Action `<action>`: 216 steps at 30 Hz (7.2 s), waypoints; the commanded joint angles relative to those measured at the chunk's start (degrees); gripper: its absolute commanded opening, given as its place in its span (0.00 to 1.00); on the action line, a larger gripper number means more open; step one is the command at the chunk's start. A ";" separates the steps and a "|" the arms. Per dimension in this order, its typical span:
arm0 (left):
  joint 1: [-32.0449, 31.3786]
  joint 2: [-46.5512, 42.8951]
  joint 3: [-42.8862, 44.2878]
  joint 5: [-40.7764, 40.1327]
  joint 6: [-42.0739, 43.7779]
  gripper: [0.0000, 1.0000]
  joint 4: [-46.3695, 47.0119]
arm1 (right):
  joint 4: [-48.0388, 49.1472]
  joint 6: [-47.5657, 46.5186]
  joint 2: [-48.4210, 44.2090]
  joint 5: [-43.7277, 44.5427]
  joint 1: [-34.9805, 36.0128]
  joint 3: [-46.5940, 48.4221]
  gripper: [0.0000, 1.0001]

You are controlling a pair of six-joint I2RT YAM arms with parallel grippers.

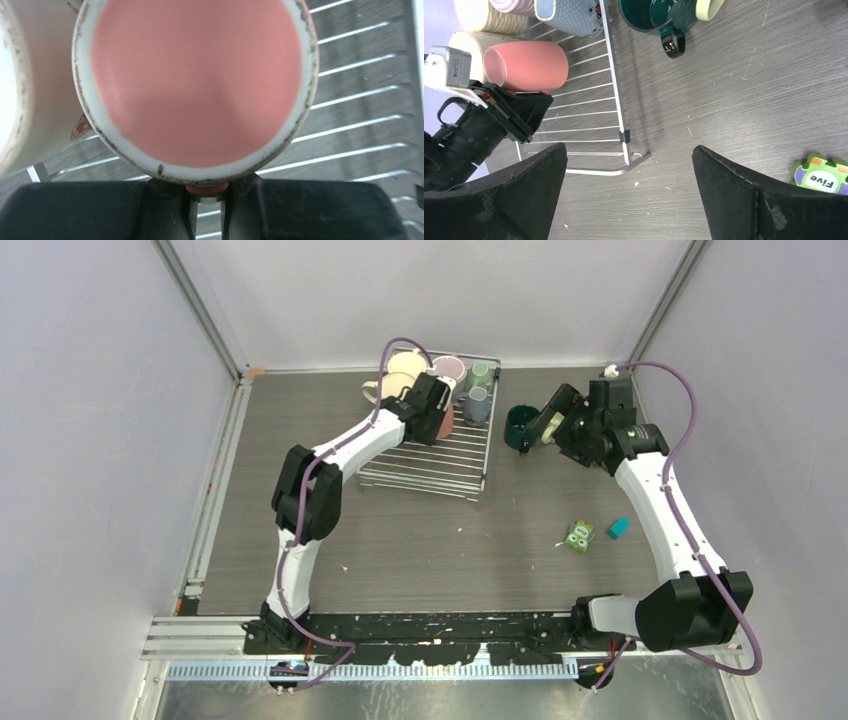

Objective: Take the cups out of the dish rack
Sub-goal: Unload the cup from the dish rack, then place the cup at the corner of the board, then unload the cup from the dish rack.

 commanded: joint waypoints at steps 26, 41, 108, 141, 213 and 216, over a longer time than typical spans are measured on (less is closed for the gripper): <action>-2.09 -26.40 1.27 28.80 -26.67 0.00 -3.37 | 51.22 22.53 -6.03 -27.62 1.44 -17.00 1.00; -2.09 -29.32 -1.01 39.25 -38.97 0.00 6.17 | 74.37 37.84 -0.49 -30.47 5.68 -20.15 0.88; -2.05 -51.52 -25.63 35.52 -24.70 1.00 -3.43 | -9.25 -10.00 12.08 6.89 1.49 13.12 0.01; -2.10 -50.72 -23.85 36.59 -20.98 1.00 -6.00 | -12.66 -16.76 42.81 12.49 -8.45 34.14 0.01; -2.41 -41.02 -15.10 29.87 -22.00 1.00 -3.88 | -20.18 -12.63 34.76 16.77 -7.54 36.97 0.64; -3.14 -37.11 -12.12 25.59 -20.79 1.00 -3.88 | -20.14 -12.17 31.30 16.61 -6.51 35.48 0.75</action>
